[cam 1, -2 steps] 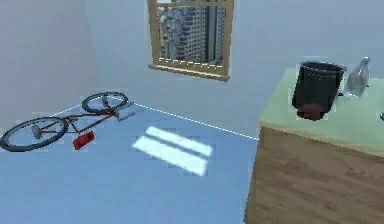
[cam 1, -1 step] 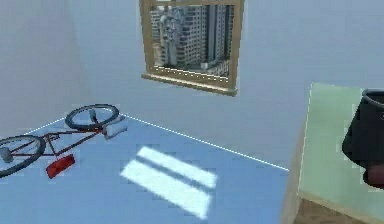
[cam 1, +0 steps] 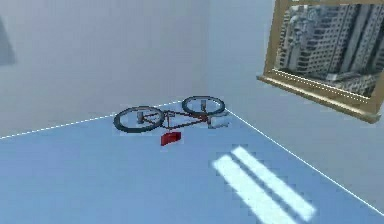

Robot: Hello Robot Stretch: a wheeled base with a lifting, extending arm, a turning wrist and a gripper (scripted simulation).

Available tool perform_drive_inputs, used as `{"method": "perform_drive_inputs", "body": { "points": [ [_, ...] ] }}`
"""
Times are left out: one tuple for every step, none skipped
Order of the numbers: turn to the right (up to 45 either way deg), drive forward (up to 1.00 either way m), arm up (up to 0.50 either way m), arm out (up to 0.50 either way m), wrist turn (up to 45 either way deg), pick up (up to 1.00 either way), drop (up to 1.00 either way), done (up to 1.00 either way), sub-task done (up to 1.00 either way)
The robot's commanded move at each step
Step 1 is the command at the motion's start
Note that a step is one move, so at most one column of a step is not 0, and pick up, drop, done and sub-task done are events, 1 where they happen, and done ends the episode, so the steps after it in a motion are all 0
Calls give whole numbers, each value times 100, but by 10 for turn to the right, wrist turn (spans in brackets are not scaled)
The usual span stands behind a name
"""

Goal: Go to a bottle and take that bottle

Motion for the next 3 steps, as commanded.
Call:
{"method": "perform_drive_inputs", "body": {
  "points": [
    [390, 0, 0, 0, 0, 0, 0, 0, 0],
    [0, 55, 0, 0, 0, 0, 0, 0, 0],
    [180, 0, 0, 0, 0, 0, 0, 0, 0]
  ]
}}
